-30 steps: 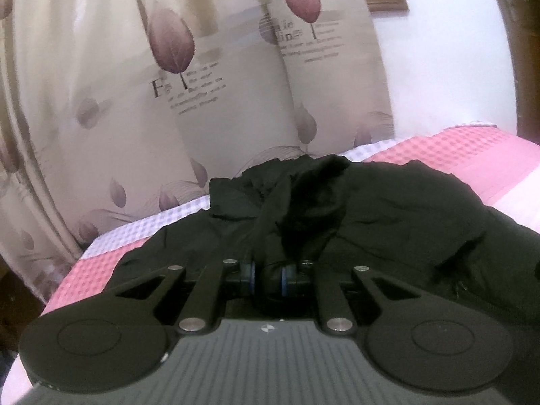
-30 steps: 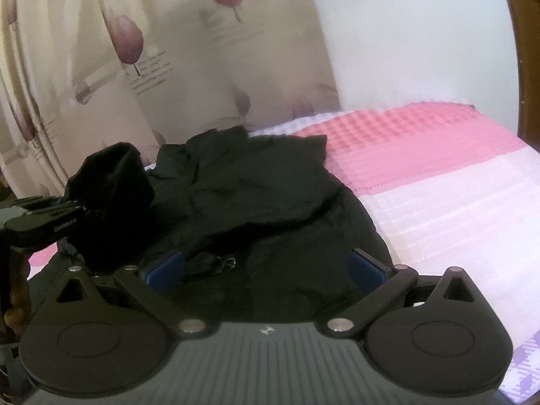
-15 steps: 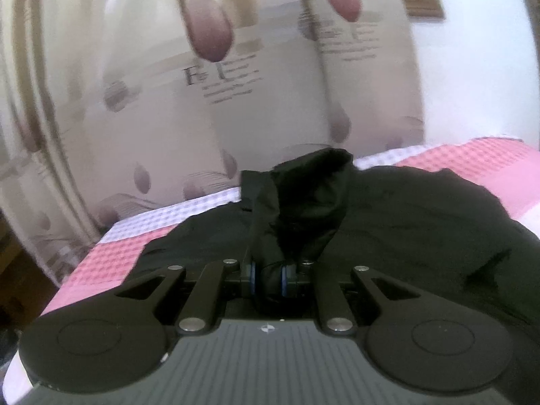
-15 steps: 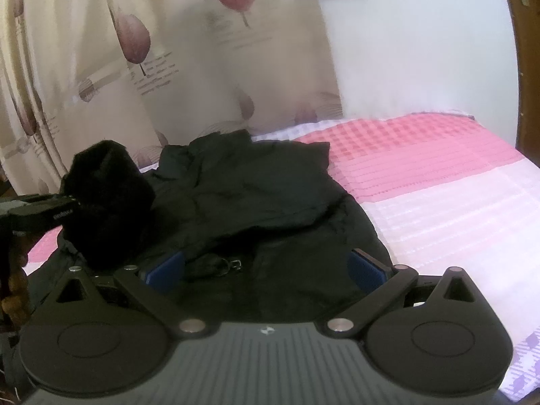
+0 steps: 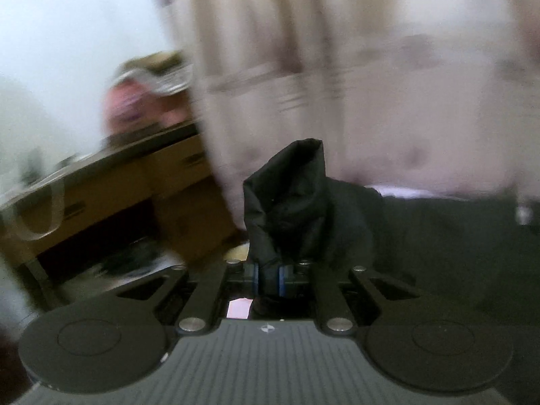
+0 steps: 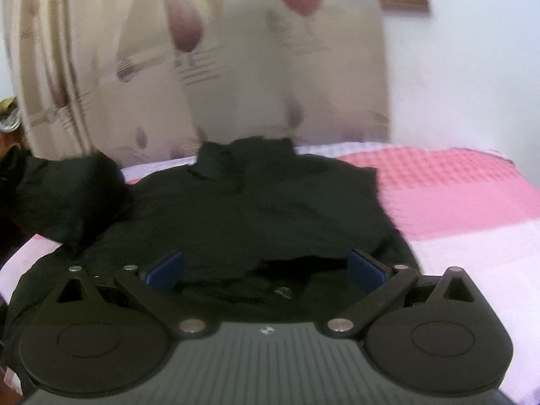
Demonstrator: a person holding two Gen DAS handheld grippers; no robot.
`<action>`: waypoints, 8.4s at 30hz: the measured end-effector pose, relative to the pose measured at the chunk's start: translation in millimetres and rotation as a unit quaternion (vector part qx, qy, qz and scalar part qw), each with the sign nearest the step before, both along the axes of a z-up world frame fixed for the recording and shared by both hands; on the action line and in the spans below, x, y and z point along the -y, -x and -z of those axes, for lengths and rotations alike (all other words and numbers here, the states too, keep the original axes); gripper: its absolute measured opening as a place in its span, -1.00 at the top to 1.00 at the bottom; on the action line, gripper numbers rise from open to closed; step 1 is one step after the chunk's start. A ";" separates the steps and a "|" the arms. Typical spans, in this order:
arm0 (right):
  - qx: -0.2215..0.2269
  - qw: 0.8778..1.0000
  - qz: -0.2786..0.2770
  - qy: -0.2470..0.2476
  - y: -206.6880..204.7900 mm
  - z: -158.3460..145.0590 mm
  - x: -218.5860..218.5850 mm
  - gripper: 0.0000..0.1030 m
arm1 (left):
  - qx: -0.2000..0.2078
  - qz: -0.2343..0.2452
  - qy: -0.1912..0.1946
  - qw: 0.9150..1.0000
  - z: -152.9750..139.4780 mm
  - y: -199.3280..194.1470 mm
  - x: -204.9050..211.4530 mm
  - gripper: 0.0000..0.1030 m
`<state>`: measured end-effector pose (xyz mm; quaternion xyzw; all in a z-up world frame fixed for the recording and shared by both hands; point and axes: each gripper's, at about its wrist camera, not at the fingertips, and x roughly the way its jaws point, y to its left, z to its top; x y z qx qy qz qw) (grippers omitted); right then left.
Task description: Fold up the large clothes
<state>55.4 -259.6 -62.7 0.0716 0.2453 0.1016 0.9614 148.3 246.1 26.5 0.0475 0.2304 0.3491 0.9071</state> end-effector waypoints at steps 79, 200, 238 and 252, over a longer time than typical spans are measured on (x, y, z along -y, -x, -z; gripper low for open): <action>-0.070 0.983 0.032 -0.166 161.0 50.5 131.0 0.78 | -0.088 0.321 0.164 0.929 123.5 210.0 45.0 0.80; -0.041 0.967 -0.245 0.049 -213.4 72.8 -200.8 -0.71 | 0.090 0.182 0.286 0.937 141.6 -63.4 111.4 -1.00; -0.024 0.966 -0.241 0.092 -206.4 72.1 -206.7 -0.72 | 0.077 -0.051 0.373 0.923 144.9 79.7 -164.7 0.05; -0.022 0.968 -0.239 0.073 -208.6 71.2 -200.5 -0.72 | 0.053 -0.087 0.400 0.911 120.6 80.2 -171.8 0.37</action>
